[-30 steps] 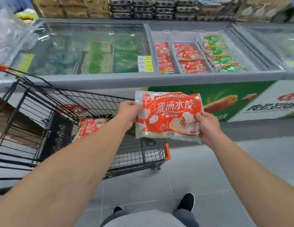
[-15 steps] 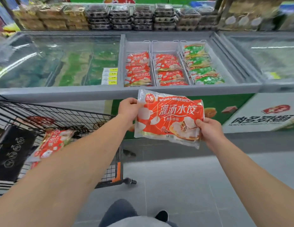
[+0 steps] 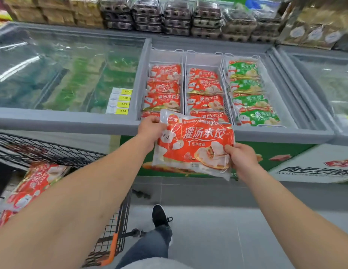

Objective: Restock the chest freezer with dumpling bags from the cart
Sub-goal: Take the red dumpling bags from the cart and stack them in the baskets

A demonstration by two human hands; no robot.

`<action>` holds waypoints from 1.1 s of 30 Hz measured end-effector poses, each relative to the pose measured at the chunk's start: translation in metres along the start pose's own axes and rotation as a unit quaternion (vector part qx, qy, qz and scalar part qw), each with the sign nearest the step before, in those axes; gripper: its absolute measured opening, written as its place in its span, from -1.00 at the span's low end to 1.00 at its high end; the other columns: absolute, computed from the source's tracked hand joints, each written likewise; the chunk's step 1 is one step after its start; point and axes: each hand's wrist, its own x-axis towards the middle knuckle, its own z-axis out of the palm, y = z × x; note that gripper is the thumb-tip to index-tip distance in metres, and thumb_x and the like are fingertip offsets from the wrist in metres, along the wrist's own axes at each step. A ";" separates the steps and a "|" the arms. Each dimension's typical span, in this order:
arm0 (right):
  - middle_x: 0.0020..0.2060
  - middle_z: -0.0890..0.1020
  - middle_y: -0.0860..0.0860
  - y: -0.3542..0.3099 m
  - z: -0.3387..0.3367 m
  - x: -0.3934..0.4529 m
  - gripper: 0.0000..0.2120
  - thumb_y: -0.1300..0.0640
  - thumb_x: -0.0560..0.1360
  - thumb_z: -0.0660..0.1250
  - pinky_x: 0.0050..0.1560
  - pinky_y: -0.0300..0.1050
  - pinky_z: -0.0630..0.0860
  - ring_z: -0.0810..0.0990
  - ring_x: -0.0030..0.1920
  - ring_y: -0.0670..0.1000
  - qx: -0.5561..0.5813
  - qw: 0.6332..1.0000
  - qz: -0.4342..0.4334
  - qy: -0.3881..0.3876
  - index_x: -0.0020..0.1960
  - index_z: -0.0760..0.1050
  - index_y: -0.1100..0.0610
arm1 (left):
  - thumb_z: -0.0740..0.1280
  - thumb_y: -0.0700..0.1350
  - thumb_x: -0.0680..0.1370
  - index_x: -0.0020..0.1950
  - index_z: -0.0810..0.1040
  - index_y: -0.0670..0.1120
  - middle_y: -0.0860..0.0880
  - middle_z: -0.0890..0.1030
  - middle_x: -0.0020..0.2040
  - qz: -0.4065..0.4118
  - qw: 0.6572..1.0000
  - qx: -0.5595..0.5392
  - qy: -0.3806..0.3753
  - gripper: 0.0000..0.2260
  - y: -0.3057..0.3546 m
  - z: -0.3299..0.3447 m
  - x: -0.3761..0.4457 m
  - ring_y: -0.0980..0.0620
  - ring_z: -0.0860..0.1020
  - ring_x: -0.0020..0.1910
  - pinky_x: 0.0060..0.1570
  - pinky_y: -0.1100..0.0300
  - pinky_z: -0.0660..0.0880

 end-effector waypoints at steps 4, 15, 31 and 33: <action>-0.16 0.73 0.14 -0.036 0.028 0.043 -0.85 0.23 0.56 0.32 0.00 0.10 0.64 0.70 -0.11 0.17 -0.013 1.000 0.015 -0.004 -0.06 0.63 0.28 | 0.41 -0.27 0.49 -0.12 0.56 -0.06 -0.12 0.69 0.00 -0.020 1.000 -0.009 0.000 -0.88 0.021 0.004 0.057 -0.13 0.68 -0.05 0.01 -0.13 0.64; -0.11 0.72 0.10 -0.084 0.077 0.140 -0.90 0.30 0.53 0.31 0.00 0.03 0.63 0.69 -0.08 0.09 -0.001 0.999 0.046 -0.026 -0.04 0.61 0.22 | 0.41 -0.24 0.51 -0.10 0.54 -0.05 -0.09 0.69 -0.02 -0.051 0.999 0.007 0.019 -0.90 0.053 0.023 0.162 -0.10 0.69 -0.07 -0.01 -0.09 0.65; -0.09 0.69 0.22 -0.125 0.147 0.307 -0.71 0.19 0.31 0.35 0.05 0.25 0.58 0.68 -0.03 0.26 -0.078 0.986 0.061 -0.136 -0.02 0.57 0.32 | 0.40 -0.23 0.46 -0.33 0.48 -0.05 -0.05 0.60 -0.25 -0.046 0.978 0.104 0.176 -0.80 0.081 0.067 0.296 -0.01 0.56 -0.27 -0.25 0.21 0.56; -0.12 0.67 0.27 -0.123 0.153 0.317 -0.77 0.22 0.35 0.34 -0.07 0.13 0.58 0.66 -0.12 0.19 -0.093 0.983 0.068 -0.146 -0.06 0.54 0.35 | 0.41 -0.23 0.46 -0.32 0.46 -0.06 -0.08 0.60 -0.24 -0.060 0.976 0.110 0.177 -0.79 0.074 0.072 0.307 -0.02 0.56 -0.27 -0.25 0.19 0.58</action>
